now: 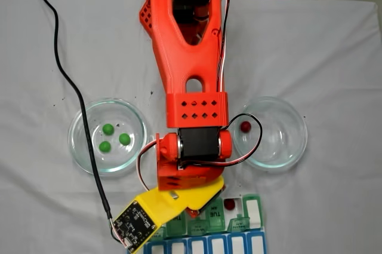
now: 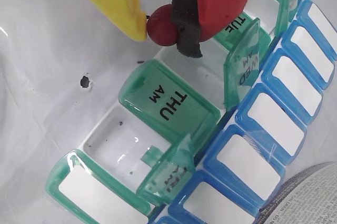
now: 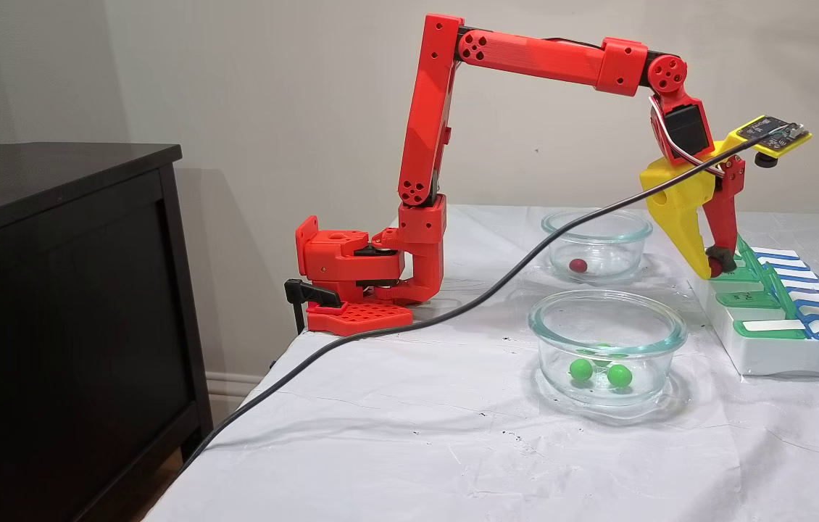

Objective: Sort medicines into box.

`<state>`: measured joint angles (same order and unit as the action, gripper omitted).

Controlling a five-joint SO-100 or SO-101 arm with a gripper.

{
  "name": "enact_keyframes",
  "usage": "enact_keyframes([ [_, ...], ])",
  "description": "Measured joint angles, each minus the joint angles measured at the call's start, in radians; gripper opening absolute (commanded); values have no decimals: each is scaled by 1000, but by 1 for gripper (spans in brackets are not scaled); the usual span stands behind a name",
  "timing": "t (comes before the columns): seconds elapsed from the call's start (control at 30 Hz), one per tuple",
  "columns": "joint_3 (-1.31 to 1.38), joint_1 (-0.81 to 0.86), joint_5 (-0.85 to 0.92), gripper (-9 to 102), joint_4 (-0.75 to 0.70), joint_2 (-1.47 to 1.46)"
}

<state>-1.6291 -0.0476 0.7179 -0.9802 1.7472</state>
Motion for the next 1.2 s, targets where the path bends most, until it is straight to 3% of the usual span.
enact_keyframes([
  [0.5,-3,0,-44,1,95,0],
  [0.6,-40,-6,-44,11,138,-2],
  [0.9,-60,-18,-44,22,158,-41],
  [1.03,-63,-18,-44,22,158,-41],
  [1.2,-61,-18,-46,14,114,-41],
])
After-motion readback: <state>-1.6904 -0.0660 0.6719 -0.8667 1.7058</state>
